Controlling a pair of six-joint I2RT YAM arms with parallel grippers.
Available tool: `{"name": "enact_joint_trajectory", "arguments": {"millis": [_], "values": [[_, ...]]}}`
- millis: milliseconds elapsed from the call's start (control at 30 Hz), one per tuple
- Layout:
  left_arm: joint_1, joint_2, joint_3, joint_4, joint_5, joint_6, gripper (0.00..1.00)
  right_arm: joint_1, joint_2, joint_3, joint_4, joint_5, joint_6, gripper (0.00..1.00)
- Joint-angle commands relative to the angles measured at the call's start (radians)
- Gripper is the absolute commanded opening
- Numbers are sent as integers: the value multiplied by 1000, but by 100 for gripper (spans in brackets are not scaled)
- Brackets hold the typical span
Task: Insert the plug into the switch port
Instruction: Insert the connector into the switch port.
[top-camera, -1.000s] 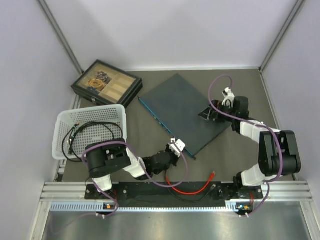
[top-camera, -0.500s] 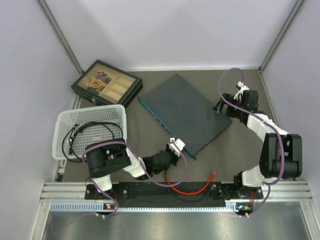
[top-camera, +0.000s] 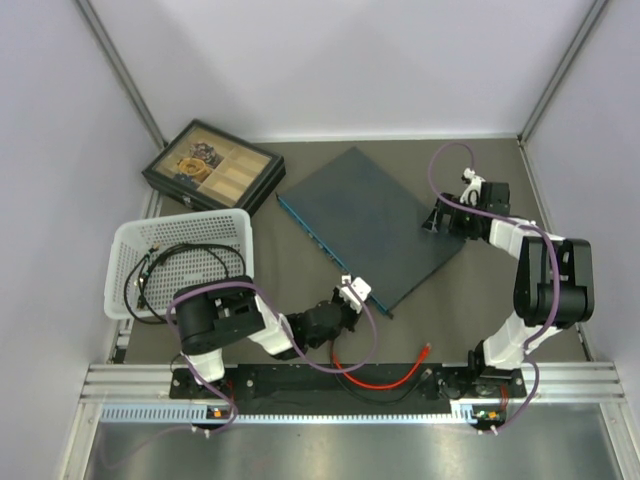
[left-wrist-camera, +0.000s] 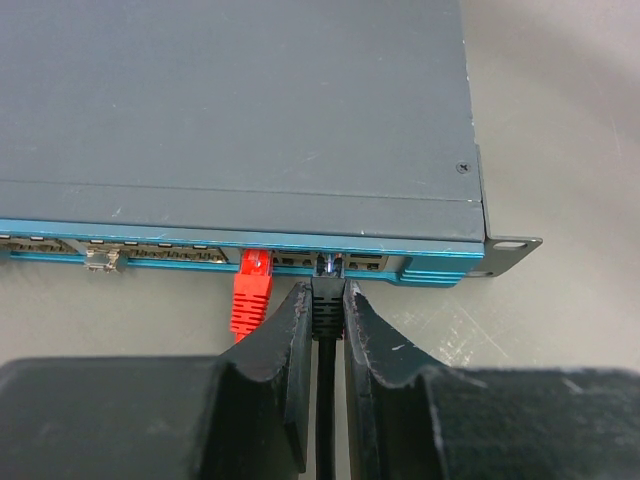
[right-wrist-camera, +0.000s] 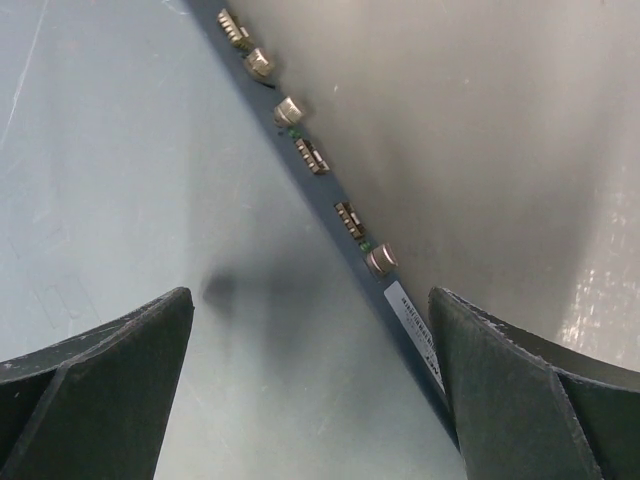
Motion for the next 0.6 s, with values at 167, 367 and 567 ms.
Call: {"name": "enact_joint_trajectory", "arguments": {"millis": [167,367,567], "values": [[47,-8,177,175,80,19,0,24,-64,-45,-65,-122,-17,99],[47,-47,140,126,74,-15,21,17,-129,-17,-83,11,-35,99],[47,-196,100,-19,16,-13,67,13,-187,64,-173,137,-59,99]]}}
